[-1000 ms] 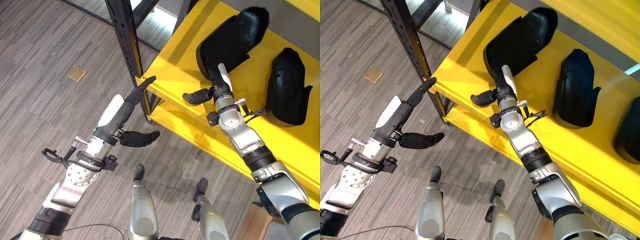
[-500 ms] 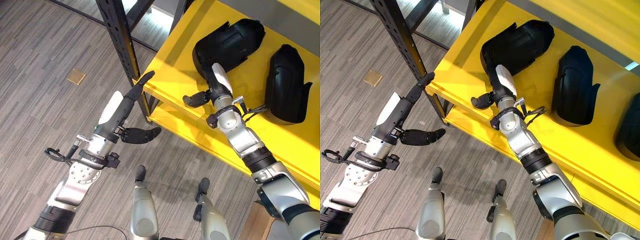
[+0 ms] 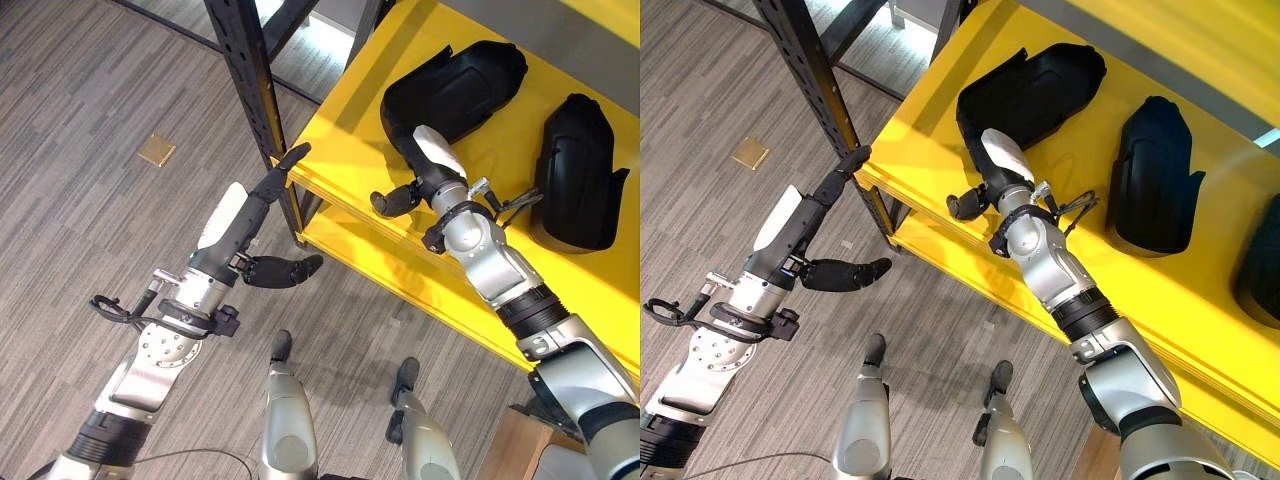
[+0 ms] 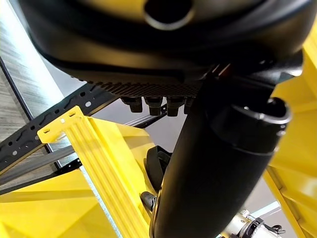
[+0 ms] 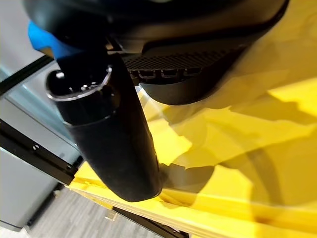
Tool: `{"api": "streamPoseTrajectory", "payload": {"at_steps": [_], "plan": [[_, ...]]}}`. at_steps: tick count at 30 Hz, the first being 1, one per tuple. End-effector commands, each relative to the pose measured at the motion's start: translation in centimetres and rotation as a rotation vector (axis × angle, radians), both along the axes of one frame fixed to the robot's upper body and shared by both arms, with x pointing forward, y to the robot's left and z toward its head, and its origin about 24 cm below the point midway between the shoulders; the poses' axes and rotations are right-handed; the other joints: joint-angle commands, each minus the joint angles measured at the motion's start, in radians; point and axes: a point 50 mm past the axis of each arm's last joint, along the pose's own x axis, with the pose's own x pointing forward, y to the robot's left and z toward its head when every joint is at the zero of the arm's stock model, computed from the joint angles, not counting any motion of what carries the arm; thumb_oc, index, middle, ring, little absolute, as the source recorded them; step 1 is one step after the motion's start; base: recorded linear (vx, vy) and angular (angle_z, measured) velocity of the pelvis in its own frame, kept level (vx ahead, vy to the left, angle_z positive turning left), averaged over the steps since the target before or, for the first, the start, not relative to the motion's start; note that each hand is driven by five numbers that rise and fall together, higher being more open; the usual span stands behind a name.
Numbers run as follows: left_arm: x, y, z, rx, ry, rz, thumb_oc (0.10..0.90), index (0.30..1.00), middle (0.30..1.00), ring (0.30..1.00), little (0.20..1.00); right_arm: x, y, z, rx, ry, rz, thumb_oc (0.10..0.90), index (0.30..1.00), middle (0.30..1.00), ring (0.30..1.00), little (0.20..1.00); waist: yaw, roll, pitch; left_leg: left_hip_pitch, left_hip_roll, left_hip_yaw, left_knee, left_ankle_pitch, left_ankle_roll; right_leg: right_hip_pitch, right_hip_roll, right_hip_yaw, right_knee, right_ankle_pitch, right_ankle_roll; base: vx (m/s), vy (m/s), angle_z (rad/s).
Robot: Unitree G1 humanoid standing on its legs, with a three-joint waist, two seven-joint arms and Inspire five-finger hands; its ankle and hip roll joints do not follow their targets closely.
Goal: Move parts from the plastic box to the shelf.
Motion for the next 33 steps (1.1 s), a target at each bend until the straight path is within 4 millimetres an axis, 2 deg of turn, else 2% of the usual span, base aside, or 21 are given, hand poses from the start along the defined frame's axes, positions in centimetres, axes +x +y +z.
{"api": "streamPoseTrajectory", "payload": {"at_steps": [1,9,14,18,27,33], "plan": [[-1.3,-1.0,3.3,-0.071,-0.168,-0.103,0.9,1.0,1.0,1.0,1.0,0.4,-3.2,-2.2,-0.166,0.084,-0.159,0.9,1.0,1.0,1.0,1.0,-0.001,-0.033,-0.066,-0.099,-0.001,0.054,-0.056,0.119,0.049,0.155,0.023,0.051,0.134,-0.278,-0.025,0.01,-0.021,0.04],[-1.5,-0.8,3.3,-0.059,-0.163,-0.103,0.9,1.0,1.0,1.0,1.0,0.3,-5.6,-3.5,-0.269,0.208,-0.264,0.9,1.0,1.0,1.0,1.0,-0.003,-0.045,-0.068,-0.096,0.006,0.057,-0.056,0.119,0.048,0.159,0.026,0.051,0.131,-0.274,-0.024,0.0,-0.009,0.02],[-1.7,-0.5,3.4,-0.054,-0.149,-0.099,0.9,1.0,1.0,1.0,1.0,0.1,-7.0,-3.3,-0.356,0.199,-0.327,0.9,1.0,1.0,1.0,1.0,-0.008,-0.055,-0.072,-0.094,0.009,0.061,-0.048,0.116,0.049,0.164,0.029,0.054,0.133,-0.271,-0.023,0.0,0.0,0.0],[-1.8,-0.3,3.4,-0.05,-0.144,-0.098,0.9,1.0,1.0,1.0,1.0,-0.2,-7.5,-3.1,-0.376,0.197,-0.331,0.9,1.0,1.0,1.0,1.0,-0.013,-0.058,-0.074,-0.094,0.013,0.062,-0.045,0.116,0.048,0.165,0.032,0.057,0.133,-0.27,-0.022,0.0,0.0,0.0],[-2.1,0.0,3.5,-0.049,-0.137,-0.084,0.9,1.0,1.0,1.0,1.0,-1.0,-7.0,-1.3,-0.411,0.105,-0.276,0.9,1.0,1.0,1.0,1.0,-0.027,-0.065,-0.079,-0.093,0.016,0.07,-0.037,0.11,0.049,0.163,0.034,0.067,0.132,-0.269,-0.02,0.0,0.001,0.0],[-2.2,0.3,3.5,-0.052,-0.137,-0.075,0.9,1.0,1.0,1.0,1.0,-1.5,-6.1,-1.1,-0.452,0.085,-0.2,0.9,1.0,1.0,1.0,1.0,-0.031,-0.069,-0.082,-0.093,0.018,0.073,-0.038,0.112,0.048,0.164,0.035,0.069,0.13,-0.269,-0.019,0.0,0.0,0.0]]}}
